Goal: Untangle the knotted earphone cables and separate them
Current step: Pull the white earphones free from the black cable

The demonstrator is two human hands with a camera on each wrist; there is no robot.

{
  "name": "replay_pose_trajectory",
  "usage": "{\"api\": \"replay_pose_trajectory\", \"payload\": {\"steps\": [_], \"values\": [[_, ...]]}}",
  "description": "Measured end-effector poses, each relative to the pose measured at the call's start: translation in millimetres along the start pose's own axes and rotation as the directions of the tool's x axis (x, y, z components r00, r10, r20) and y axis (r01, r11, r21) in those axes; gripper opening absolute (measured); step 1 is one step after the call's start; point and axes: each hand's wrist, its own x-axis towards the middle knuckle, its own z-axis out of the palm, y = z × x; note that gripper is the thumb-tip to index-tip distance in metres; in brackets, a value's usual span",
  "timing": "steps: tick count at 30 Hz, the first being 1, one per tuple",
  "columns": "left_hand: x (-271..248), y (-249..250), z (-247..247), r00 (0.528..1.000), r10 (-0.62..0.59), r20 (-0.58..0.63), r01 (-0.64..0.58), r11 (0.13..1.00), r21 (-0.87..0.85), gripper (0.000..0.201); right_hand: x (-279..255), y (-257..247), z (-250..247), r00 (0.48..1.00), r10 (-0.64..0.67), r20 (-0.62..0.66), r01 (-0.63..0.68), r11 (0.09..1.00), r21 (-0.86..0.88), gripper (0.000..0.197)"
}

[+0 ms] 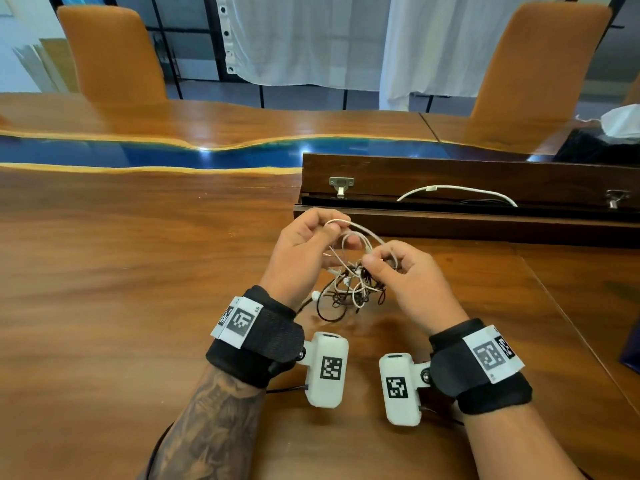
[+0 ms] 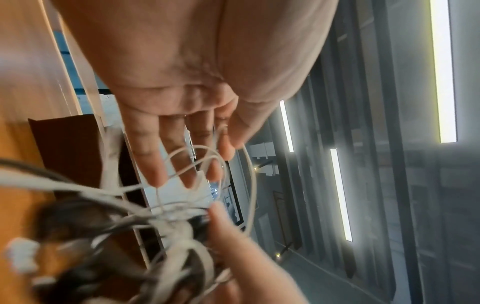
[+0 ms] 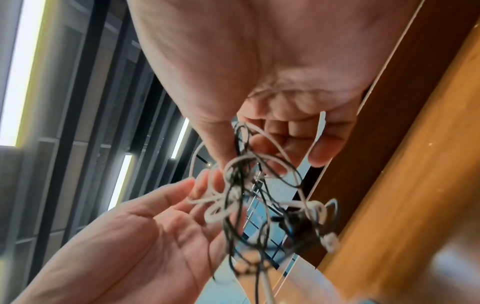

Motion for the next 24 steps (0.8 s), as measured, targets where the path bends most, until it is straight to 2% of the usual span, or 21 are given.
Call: {"api": "replay_pose_trajectory", "payload": {"steps": [2, 6, 8, 12, 15, 17, 19, 22, 24], "values": [[2, -5, -1, 0.999, 0.035, -0.023, -0.032, 0.992, 0.123, 0.018, 1, 0, -1, 0.997, -0.001, -0.075, 0.005, 0.998, 0.057, 0.022], [3, -13, -2, 0.99, 0.086, -0.11, -0.044, 0.941, 0.334, 0.033, 3, -2, -2, 0.981, 0.024, -0.192, 0.015, 0.98, 0.201, 0.024], [2, -13, 1, 0.99, 0.069, -0.121, -0.021, 0.932, 0.362, 0.037, 3, -4, -2, 0.982, 0.036, -0.186, 0.014, 0.965, 0.263, 0.021], [-1, -12, 7, 0.994, -0.108, 0.018, 0.093, 0.918, 0.387, 0.032, 1, -8, 0, 0.995, 0.078, -0.069, -0.045, 0.919, 0.393, 0.013], [-1, -9, 7, 0.982, -0.185, 0.043, 0.162, 0.936, 0.313, 0.024, 1, -7, 0, 0.995, 0.098, -0.004, -0.089, 0.914, 0.395, 0.013], [-1, -8, 6, 0.984, -0.172, 0.044, 0.151, 0.943, 0.295, 0.017, 0, -5, 0, 0.992, 0.124, 0.009, -0.116, 0.898, 0.425, 0.018], [0, -9, 5, 0.988, -0.151, 0.04, 0.134, 0.95, 0.283, 0.018, -1, -6, 1, 0.992, 0.125, 0.006, -0.115, 0.892, 0.436, 0.023], [0, -12, 4, 0.992, -0.111, 0.054, 0.089, 0.946, 0.311, 0.02, -1, -4, 4, 0.994, 0.094, -0.053, -0.071, 0.936, 0.345, 0.037], [0, -14, 3, 0.994, -0.083, 0.068, 0.055, 0.935, 0.35, 0.02, 0, -1, 5, 0.994, 0.083, -0.068, -0.064, 0.967, 0.248, 0.03]]}}
